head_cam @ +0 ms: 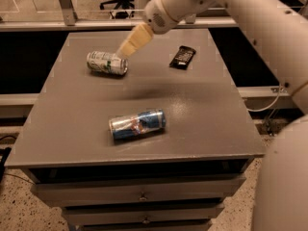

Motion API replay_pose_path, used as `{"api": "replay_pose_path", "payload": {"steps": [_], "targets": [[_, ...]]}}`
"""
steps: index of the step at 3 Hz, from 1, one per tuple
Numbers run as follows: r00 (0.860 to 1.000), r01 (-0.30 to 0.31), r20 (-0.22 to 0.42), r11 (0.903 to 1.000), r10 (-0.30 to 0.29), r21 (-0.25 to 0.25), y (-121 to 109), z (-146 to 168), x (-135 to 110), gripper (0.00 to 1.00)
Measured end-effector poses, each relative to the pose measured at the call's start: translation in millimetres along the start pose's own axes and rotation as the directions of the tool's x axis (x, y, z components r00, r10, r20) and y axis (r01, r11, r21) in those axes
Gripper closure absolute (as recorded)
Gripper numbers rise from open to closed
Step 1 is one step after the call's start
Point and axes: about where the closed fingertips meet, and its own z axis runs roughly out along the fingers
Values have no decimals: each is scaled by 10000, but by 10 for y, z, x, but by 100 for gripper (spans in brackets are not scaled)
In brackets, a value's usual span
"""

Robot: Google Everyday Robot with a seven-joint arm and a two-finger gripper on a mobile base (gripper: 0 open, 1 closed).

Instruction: Place 7up can upright

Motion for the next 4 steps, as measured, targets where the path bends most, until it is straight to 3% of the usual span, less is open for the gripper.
{"api": "replay_pose_path", "payload": {"steps": [1,2,4], "targets": [[9998,-123,-187,9995,118,-287,-35,480,-201,0],[9965,-126,-837,9988,86,-471,-42,862,-247,0],[9701,430,-2355,9965,-587,-714,7,1306,-173,0]]}}
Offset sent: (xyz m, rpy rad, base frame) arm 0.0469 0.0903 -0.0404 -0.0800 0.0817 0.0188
